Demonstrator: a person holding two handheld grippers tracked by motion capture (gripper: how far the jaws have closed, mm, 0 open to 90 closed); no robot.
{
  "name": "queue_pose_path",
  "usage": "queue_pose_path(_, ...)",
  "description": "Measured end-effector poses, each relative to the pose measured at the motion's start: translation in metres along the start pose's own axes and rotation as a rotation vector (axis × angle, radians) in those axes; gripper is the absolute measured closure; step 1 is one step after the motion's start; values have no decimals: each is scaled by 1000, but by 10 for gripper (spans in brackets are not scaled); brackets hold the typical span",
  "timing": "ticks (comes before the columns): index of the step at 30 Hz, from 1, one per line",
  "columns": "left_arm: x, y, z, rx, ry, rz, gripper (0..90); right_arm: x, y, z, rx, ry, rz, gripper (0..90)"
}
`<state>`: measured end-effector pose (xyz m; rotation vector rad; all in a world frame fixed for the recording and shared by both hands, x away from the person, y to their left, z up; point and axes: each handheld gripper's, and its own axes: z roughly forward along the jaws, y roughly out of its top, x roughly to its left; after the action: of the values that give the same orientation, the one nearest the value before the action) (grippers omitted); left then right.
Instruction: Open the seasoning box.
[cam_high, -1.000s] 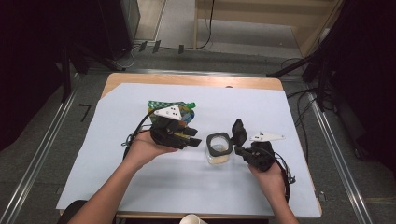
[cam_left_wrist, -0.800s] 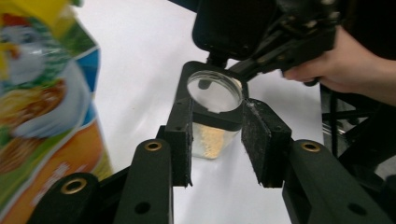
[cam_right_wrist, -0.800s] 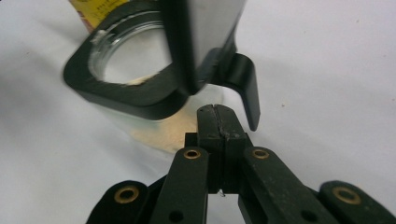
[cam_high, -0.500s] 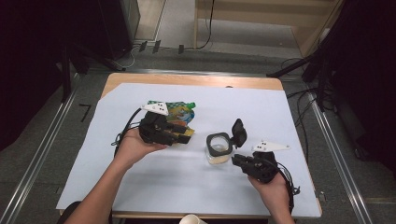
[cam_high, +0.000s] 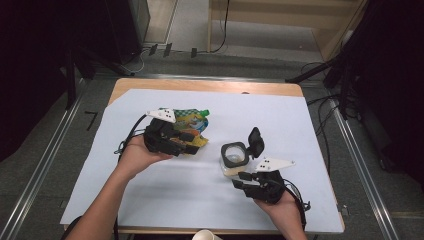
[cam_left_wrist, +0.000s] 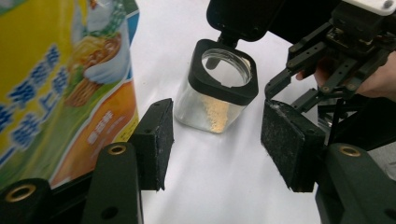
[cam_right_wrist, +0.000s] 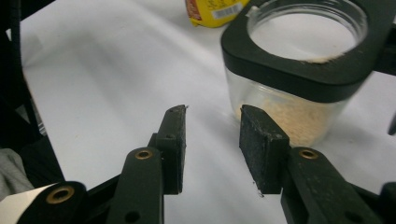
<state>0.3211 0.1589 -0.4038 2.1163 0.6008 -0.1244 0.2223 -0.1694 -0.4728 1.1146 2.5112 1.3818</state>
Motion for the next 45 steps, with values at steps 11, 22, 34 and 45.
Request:
queue_pose_path(11,12,-6,-18,6,31,-20,456,16,5,3,-34,29,-55,576)
queue_pose_path(22,23,-12,-32,9,56,-53,456,30,11,12,-47,57,-76,513)
queue_pose_path(34,23,-16,-52,6,87,-47,454,41,20,25,-31,82,-93,502)
queue_pose_path(45,30,-22,-74,2,133,-42,469,55,33,45,-15,109,-142,487)
